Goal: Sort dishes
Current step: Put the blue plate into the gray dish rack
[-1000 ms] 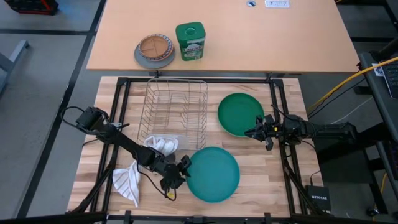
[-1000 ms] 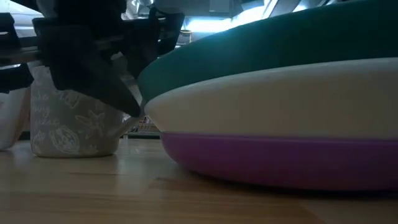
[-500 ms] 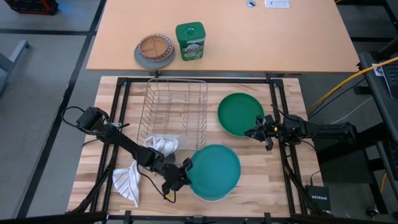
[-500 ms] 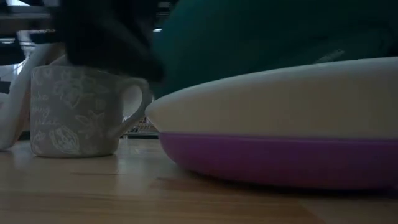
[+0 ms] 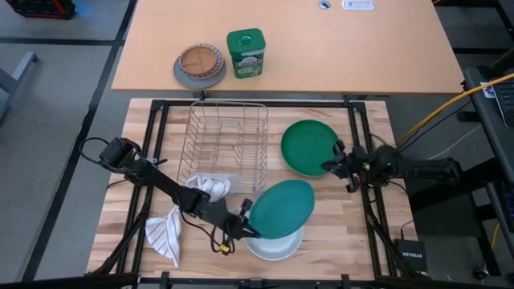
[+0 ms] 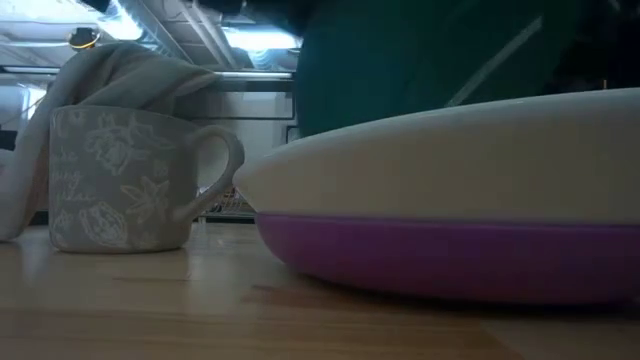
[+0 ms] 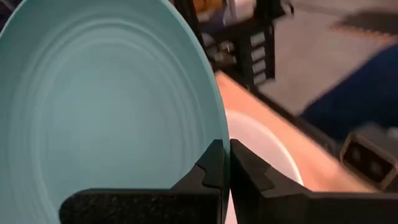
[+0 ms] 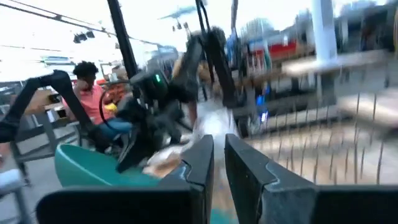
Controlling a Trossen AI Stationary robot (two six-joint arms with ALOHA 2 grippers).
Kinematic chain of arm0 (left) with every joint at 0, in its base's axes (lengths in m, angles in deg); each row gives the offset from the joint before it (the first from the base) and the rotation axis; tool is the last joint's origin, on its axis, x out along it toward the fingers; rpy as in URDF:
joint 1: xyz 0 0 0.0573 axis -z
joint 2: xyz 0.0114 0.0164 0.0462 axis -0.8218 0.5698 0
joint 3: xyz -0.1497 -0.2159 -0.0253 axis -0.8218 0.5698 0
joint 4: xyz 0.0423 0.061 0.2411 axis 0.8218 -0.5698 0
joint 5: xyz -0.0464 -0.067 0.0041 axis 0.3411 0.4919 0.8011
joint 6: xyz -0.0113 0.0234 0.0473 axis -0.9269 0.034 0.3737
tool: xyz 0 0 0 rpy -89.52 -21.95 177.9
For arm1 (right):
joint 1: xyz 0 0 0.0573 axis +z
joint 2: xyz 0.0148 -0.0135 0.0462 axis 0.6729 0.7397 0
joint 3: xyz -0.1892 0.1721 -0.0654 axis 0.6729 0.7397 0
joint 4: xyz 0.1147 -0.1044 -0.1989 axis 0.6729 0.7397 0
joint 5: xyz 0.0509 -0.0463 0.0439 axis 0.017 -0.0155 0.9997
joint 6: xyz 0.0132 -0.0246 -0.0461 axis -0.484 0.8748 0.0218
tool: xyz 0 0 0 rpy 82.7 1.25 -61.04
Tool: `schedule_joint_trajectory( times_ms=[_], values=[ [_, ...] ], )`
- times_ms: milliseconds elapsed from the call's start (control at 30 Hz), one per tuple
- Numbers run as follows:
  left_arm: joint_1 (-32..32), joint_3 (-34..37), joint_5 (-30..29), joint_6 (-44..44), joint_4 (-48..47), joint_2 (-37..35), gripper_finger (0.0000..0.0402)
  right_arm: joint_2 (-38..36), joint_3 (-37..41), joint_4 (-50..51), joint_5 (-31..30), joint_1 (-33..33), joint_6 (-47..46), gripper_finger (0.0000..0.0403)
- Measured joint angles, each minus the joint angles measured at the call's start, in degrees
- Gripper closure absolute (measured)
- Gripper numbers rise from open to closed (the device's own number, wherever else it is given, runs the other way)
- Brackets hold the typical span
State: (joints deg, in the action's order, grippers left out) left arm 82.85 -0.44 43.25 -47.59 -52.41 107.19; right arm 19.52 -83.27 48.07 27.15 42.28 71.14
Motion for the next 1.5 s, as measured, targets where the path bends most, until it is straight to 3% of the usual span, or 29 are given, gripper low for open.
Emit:
schedule_joint_trajectory(
  times_ms=[333,700,900,1100,1333,1500],
  values=[
    [-3.30,0.00,-3.90,1.58,20.55,-0.34,0.0400,-0.10,-6.38,-4.39,-0.46,0.00,9.34,0.0356],
    [-8.75,0.00,-9.30,5.05,35.86,-0.43,0.0401,-0.07,-7.30,-1.87,-0.46,0.00,9.52,0.0356],
    [-10.85,0.00,-24.19,5.01,43.67,-0.45,0.0401,-0.06,-7.37,1.93,-0.46,0.00,9.52,0.0356],
    [-12.94,0.00,-39.60,7.46,44.70,-0.47,0.0401,-0.06,-7.37,6.77,-0.46,0.00,9.52,0.0356],
    [-17.89,0.00,-45.18,-4.83,43.39,-0.47,0.0402,-0.06,-7.39,9.32,-3.13,0.00,9.55,0.0356],
    [-20.87,0.00,-47.97,-8.20,40.72,-0.47,0.0401,-0.06,-7.39,12.08,-7.78,0.00,9.25,0.0356]
  ],
)
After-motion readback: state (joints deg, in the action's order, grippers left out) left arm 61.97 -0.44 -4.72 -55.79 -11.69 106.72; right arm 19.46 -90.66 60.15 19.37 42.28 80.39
